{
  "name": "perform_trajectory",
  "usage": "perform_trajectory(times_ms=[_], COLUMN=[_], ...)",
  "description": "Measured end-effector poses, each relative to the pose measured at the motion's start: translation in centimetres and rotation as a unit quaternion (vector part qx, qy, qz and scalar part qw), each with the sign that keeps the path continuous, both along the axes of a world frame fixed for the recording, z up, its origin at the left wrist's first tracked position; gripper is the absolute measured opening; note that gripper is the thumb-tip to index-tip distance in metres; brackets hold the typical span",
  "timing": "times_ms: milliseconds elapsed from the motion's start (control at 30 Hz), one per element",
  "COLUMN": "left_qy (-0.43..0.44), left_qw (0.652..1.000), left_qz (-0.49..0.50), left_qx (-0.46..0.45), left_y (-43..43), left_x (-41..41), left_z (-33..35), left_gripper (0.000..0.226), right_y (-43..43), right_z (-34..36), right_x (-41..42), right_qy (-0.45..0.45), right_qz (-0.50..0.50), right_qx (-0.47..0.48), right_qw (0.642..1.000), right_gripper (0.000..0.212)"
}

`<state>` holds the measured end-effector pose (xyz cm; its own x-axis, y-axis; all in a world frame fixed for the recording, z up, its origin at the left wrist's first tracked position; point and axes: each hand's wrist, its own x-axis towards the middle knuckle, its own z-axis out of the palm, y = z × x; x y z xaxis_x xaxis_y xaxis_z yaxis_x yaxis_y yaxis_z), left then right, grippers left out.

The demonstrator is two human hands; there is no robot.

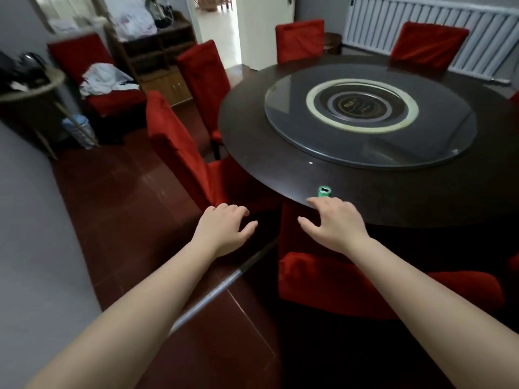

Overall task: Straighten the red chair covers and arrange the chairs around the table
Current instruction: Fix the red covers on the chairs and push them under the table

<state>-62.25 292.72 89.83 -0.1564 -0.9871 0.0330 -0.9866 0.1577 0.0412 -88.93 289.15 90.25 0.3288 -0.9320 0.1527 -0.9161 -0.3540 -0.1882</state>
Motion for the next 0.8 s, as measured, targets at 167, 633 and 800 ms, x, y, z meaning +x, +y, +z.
perform_trajectory(times_ms=[167,633,800], left_qy=[-0.027,-0.052,-0.041], left_qw=[0.999,0.997,0.997], left_qz=[0.0,0.051,0.061], left_qx=[-0.026,-0.003,-0.026], left_y=[-1.4,-14.5,-22.4], left_x=[11.2,35.0,39.2], left_z=[3.0,6.8,7.7], left_gripper=[0.052,0.056,0.056], right_y=[-2.8,-18.2,-27.6], right_z=[2.4,6.2,7.3], right_x=[13.5,36.5,41.4], right_qy=[-0.04,-0.03,-0.01], right_qz=[0.055,0.13,0.133], right_qx=[-0.02,-0.01,0.01], right_qw=[0.997,0.991,0.991], right_gripper=[0.07,0.081,0.084])
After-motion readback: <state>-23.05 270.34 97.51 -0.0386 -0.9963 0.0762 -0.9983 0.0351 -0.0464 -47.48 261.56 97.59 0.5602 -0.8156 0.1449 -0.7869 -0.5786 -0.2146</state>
